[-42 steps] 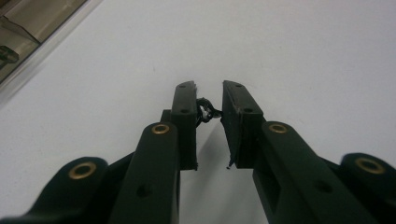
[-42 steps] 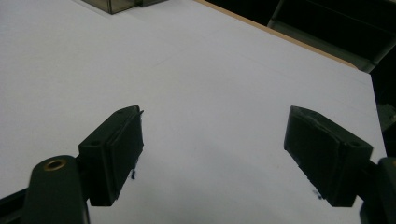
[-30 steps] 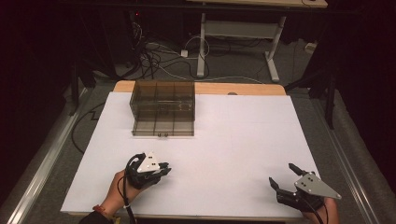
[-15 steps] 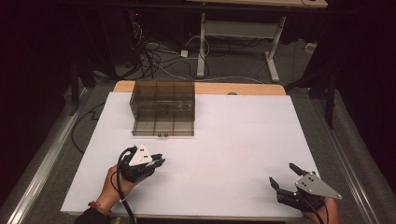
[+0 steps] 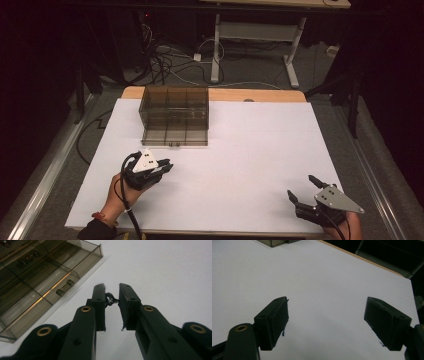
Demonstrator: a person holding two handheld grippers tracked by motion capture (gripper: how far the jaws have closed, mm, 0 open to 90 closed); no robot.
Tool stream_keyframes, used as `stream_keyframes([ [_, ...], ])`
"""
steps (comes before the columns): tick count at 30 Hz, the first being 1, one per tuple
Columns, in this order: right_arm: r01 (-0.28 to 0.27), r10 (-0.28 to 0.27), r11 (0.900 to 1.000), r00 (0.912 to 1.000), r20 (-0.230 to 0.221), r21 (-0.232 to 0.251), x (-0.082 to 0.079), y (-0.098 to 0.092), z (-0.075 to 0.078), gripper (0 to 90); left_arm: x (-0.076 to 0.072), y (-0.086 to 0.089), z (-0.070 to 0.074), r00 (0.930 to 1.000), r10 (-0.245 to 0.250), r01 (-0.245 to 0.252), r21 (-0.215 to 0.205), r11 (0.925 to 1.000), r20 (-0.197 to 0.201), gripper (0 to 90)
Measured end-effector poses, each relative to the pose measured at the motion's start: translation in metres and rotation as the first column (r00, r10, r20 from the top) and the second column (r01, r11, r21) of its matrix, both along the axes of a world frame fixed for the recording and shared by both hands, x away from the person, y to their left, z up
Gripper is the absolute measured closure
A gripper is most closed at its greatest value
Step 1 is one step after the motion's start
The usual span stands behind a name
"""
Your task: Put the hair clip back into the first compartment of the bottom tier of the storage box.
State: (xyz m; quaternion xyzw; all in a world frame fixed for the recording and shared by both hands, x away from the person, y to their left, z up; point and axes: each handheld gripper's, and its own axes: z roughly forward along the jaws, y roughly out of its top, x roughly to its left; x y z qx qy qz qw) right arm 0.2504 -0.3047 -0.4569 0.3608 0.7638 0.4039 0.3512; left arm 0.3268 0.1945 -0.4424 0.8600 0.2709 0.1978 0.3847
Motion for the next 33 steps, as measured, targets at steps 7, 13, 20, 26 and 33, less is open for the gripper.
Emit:
stream_keyframes([
  [7, -0.002, 0.002, 1.000, 1.0000, 0.002, -0.004, 0.000, 0.000, 0.000, 19.8, 0.004, 0.001, 0.002, 0.9999, 0.011, -0.011, -0.007, 0.9999, 0.010, 73.7],
  [13, -0.002, 0.002, 1.000, 1.0000, 0.001, -0.005, 0.000, 0.000, 0.000, 19.8, 0.010, 0.003, 0.006, 0.9995, 0.023, -0.023, -0.020, 0.9995, 0.022, 73.7],
  [20, 0.004, -0.004, 1.000, 1.0000, 0.004, -0.003, 0.000, 0.000, 0.000, 19.8, 0.017, 0.004, 0.011, 0.9988, 0.037, -0.036, -0.041, 0.9985, 0.031, 73.7],
  [26, 0.004, -0.004, 1.000, 1.0000, 0.003, -0.002, 0.000, -0.001, 0.000, 19.8, 0.023, 0.004, 0.015, 0.9983, 0.043, -0.041, -0.051, 0.9979, 0.039, 73.7],
  [33, 0.005, -0.005, 1.000, 1.0000, 0.006, -0.001, -0.001, 0.000, 0.000, 19.8, 0.027, 0.007, 0.019, 0.9975, 0.053, -0.050, -0.065, 0.9966, 0.047, 73.7],
])
